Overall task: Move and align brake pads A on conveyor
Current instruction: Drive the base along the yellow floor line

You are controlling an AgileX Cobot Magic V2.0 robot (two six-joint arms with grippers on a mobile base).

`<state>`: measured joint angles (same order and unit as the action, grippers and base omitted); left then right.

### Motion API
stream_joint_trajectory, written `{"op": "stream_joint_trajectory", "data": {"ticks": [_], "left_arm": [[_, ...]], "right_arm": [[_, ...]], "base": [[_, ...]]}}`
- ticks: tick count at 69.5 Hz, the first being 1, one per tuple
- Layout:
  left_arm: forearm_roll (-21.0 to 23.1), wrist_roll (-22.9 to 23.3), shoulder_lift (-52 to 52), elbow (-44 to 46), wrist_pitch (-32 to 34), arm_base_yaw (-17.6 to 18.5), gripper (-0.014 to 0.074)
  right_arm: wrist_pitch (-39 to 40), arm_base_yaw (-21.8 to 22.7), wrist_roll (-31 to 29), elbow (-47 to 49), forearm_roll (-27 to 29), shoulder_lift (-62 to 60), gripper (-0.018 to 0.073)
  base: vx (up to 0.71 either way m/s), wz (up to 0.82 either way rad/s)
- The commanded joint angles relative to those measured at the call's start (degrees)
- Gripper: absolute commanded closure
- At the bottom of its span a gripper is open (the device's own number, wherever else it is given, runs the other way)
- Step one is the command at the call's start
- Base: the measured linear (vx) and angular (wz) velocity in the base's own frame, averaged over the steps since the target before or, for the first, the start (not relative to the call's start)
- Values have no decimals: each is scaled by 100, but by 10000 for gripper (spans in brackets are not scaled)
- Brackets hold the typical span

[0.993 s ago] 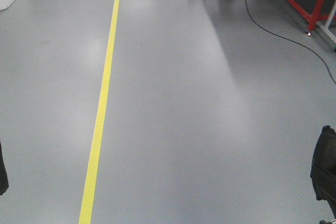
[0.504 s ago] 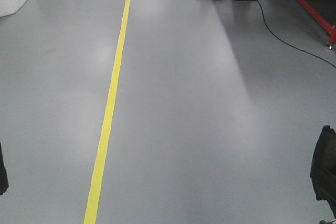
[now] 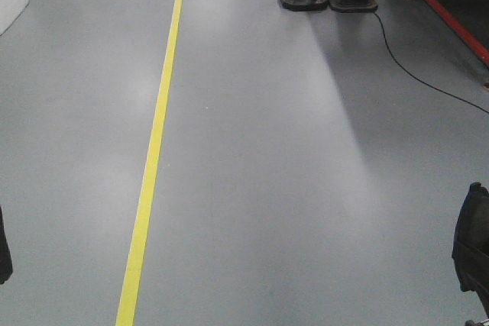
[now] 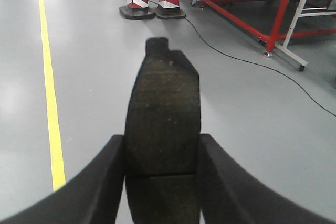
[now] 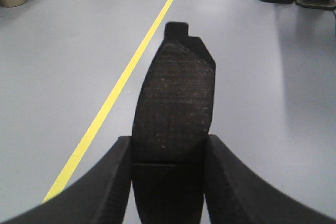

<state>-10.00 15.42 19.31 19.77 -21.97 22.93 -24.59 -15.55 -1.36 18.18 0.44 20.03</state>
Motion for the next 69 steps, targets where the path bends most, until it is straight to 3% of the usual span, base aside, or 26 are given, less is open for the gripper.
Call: {"op": "stream_joint_trajectory", "data": {"ticks": [1, 69], "left_arm": [[-29, 11, 33, 168, 535, 36, 524], [-29, 11, 33, 168, 535, 36, 524]], "right_arm": [[568, 11, -5, 189, -44, 27, 562], [563, 11, -5, 189, -44, 27, 562]], "base": [[48, -1], [49, 8]]}}
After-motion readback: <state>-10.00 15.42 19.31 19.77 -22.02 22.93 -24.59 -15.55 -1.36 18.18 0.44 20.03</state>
